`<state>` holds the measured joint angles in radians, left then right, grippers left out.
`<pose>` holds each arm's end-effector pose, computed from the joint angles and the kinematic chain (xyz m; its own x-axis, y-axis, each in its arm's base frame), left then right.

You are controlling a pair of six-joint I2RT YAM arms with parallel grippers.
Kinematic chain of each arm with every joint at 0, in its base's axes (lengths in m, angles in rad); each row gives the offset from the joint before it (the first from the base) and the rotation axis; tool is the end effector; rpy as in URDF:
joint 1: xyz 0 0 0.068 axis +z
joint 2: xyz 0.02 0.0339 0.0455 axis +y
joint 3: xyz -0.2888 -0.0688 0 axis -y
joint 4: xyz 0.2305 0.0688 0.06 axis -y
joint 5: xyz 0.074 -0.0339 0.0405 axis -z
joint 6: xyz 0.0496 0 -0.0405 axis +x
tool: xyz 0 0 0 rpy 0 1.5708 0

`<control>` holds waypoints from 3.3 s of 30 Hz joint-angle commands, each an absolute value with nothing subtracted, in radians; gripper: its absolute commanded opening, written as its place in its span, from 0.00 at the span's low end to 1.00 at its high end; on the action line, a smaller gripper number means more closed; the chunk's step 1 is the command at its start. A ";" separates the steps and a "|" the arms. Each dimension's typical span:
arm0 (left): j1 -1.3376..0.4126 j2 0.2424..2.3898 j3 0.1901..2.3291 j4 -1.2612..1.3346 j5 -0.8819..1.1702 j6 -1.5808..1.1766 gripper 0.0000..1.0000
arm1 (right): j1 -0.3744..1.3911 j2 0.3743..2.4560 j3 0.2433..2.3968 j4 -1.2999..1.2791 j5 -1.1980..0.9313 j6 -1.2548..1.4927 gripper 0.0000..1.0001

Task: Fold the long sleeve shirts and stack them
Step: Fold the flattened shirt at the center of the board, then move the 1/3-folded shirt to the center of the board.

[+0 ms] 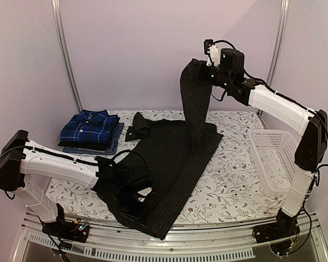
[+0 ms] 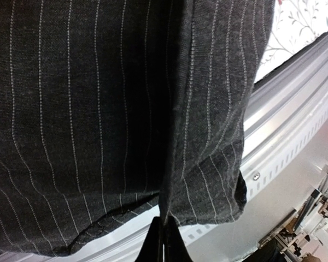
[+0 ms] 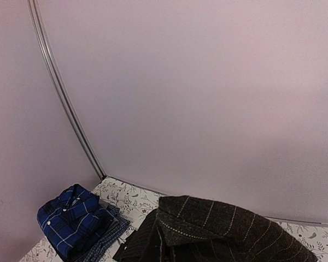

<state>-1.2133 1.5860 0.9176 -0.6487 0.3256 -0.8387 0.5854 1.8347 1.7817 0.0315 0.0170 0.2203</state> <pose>0.0806 -0.2611 0.1894 -0.9075 0.4155 0.0625 0.3601 0.8458 -0.3936 0.3774 0.2492 0.4373 -0.1351 0.1726 -0.9757 -0.5214 0.8250 0.2181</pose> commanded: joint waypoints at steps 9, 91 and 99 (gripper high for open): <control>-1.197 1.546 0.881 -0.625 0.319 -0.828 0.05 | 0.638 1.796 1.727 -0.082 0.171 0.310 0.00; -1.274 2.221 1.539 -0.473 0.528 -0.552 0.22 | 0.340 2.301 1.601 -0.395 -0.251 0.444 0.00; -1.316 2.182 1.506 -0.480 0.582 -0.536 0.22 | 0.328 2.320 1.614 -0.406 -0.244 0.436 0.00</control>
<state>-1.2667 2.2162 1.5406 -0.4309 0.5289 -0.5571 0.3401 2.2547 1.6131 -0.3576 -0.2733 0.4515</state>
